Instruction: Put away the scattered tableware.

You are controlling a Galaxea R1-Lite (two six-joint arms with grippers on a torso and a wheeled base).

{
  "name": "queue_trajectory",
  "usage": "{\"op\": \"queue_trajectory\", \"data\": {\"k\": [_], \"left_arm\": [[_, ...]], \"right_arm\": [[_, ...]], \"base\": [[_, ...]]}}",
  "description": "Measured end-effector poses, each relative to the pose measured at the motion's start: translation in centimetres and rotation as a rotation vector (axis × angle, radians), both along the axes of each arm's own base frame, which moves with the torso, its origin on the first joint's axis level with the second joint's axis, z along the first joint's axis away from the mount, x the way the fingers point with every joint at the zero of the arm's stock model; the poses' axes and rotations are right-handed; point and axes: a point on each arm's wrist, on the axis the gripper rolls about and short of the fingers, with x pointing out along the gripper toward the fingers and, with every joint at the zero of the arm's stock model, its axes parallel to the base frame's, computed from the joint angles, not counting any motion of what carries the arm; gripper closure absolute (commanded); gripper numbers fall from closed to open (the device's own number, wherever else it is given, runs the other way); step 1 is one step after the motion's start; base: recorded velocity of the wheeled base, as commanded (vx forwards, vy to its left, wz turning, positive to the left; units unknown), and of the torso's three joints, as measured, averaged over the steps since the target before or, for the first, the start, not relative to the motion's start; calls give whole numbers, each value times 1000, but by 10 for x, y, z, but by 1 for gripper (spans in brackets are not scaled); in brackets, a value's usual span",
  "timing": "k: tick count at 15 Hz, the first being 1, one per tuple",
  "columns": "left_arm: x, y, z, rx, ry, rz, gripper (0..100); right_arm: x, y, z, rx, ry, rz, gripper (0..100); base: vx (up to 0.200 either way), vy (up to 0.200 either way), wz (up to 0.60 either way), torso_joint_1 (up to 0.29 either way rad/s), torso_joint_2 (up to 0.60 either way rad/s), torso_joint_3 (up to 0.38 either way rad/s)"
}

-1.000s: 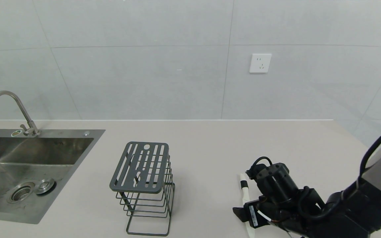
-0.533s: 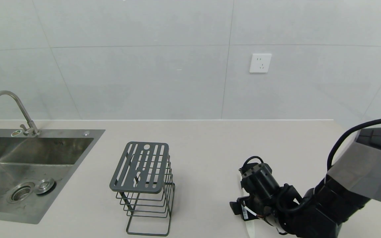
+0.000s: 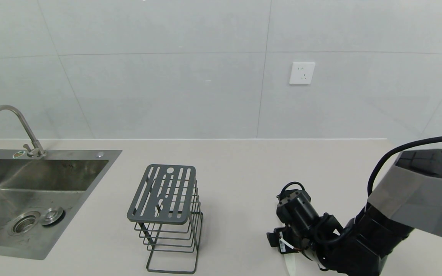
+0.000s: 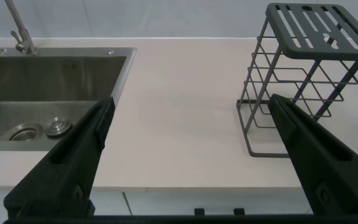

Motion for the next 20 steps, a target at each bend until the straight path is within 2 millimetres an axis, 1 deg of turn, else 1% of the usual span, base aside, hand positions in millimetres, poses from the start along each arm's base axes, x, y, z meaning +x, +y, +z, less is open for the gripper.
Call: {"op": "queue_trajectory", "data": {"k": [4,5,11,14,16,17,19,20], "left_arm": [[0,0,0,0,0,-1,0],[0,0,0,0,0,-1,0],[0,0,0,-1,0,1,0],[0,0,0,-1,0,1,0],[0,0,0,-2,0,0,0],[0,0,0,-1,0,0,0],[0,0,0,-2,0,0,0],[0,0,0,-1,0,-1,0]], "right_arm": [[0,3,-5,-8,8,8,0],[0,4,-7,-9,11,9,100],[-7,1,-12,-48,63,6,100],[-5,1,-9,-43,55,1,100],[2,0,3,-8,4,5,100],[7,1,14,25,-56,16,100],[11,1,30,70,-131,26,100],[13,2,42,113,-189,32,100]], "base": [[0,0,0,0,0,0],[0,0,0,0,0,0],[0,0,0,0,0,0],[0,0,0,0,0,0],[0,0,0,0,0,0],[0,0,0,0,0,0],[0,0,0,0,0,0],[0,0,0,0,0,0]]}}
